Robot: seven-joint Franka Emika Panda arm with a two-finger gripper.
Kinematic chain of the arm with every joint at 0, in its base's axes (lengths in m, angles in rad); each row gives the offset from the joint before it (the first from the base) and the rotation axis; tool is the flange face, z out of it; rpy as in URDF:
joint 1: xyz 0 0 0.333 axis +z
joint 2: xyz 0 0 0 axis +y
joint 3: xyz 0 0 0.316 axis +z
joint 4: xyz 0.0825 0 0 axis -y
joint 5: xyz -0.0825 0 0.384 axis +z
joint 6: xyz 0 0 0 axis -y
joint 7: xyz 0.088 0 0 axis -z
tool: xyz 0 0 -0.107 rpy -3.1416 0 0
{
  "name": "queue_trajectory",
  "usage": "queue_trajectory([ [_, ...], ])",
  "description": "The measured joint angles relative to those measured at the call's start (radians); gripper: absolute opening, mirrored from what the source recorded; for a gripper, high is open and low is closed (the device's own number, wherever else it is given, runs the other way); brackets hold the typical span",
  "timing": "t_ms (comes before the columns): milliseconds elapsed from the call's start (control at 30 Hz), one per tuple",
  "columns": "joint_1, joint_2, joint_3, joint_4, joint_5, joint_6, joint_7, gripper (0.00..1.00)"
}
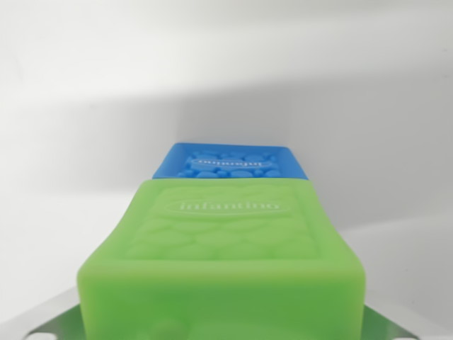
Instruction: Stack cube
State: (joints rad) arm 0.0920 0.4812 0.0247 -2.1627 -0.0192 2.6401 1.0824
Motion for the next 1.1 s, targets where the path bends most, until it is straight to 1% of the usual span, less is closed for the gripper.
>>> queue_trajectory([
  [867, 0.0, 0.0, 0.0, 0.0, 0.0, 0.0, 0.0, 1.0],
  [1100, 0.0, -0.015, 0.0, -0.001, 0.0, -0.012, 0.0, 1.0],
])
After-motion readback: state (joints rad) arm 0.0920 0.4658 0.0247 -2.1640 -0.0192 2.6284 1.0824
